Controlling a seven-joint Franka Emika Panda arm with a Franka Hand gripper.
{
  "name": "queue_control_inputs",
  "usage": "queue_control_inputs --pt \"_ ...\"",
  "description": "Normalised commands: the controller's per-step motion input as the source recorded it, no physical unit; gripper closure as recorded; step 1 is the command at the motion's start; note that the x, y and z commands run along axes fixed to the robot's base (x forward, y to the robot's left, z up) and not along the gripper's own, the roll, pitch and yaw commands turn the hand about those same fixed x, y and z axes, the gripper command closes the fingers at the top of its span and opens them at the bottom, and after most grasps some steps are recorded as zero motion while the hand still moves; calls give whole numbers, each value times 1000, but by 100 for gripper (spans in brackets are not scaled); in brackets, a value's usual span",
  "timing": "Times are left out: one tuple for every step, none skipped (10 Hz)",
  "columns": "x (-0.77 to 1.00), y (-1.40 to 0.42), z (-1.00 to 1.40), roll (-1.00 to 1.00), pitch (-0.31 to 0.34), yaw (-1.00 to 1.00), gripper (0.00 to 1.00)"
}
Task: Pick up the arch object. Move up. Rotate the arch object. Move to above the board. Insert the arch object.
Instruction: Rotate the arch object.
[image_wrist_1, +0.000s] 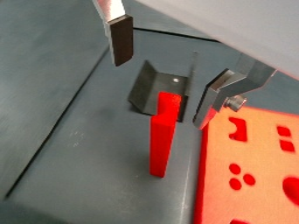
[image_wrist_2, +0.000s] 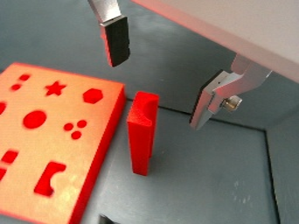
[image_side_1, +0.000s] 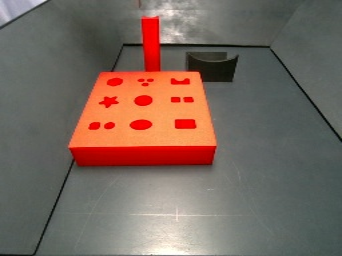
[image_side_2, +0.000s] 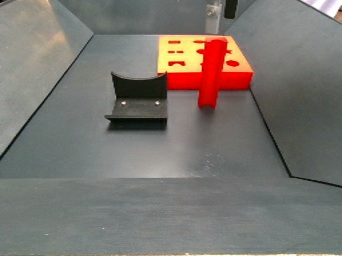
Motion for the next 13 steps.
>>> queue_control_inputs --pt "35 11 -26 -6 8 1000 0" --pt "35 11 -25 -6 8 1000 0" --pt "35 11 -25 -6 8 1000 0" --pt "35 11 -25 -6 9 1000 0" --pt "35 11 -25 -7 9 1000 0" --pt "35 11 -25 -7 9 1000 0" --pt "35 10 -24 -7 10 1000 0" --pt "35 10 -24 -7 10 1000 0" --pt "35 10 -24 -8 11 1000 0" --pt "36 10 -24 -8 11 1000 0" --pt "36 10 -23 -8 12 1000 0" --pt "36 10 -23 -9 12 1000 0" --pt "36 10 -23 -9 13 1000 0"
